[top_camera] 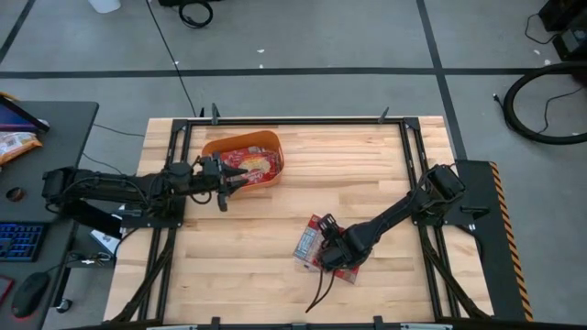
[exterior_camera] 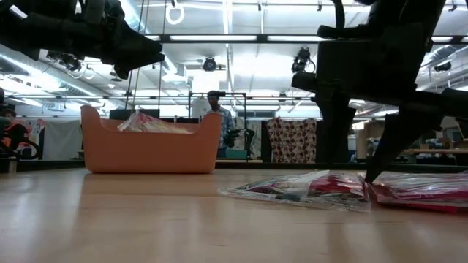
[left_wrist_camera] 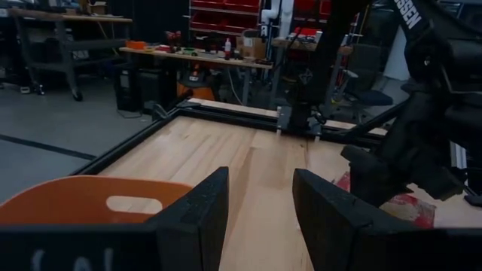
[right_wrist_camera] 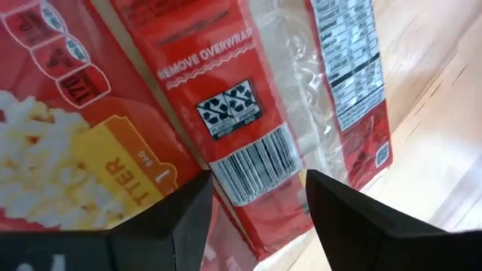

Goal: Sort popcorn bags into baskets
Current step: Put the red popcorn bag into the orange container

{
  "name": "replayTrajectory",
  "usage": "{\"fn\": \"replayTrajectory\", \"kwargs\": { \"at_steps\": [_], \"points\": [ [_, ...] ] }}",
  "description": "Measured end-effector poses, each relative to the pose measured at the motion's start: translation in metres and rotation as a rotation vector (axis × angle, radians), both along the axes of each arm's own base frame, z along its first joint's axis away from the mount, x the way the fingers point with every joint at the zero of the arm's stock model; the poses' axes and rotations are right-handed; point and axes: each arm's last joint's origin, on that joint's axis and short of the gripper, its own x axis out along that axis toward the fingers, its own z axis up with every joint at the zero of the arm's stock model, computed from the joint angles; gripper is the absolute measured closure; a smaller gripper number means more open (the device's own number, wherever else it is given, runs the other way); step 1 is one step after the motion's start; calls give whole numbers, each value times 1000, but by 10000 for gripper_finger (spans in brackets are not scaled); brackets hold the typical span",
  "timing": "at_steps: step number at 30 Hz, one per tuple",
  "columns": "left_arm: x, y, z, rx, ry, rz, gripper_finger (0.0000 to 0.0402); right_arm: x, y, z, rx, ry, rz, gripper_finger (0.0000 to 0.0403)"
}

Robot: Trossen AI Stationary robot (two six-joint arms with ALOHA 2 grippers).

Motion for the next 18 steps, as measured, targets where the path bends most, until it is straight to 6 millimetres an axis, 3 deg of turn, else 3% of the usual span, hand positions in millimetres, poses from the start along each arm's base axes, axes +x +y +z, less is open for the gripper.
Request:
{"fn": "replayTrajectory", "kwargs": {
  "at_steps": [10, 18],
  "points": [
    [0, 0, 0, 15, 4, 0, 249, -3, -5, -12, -27, -36, -5, 195],
    [0, 0, 0, 16, 4, 0, 249, -1, -6, -13, 33, -31, -14, 289]
  ]
}}
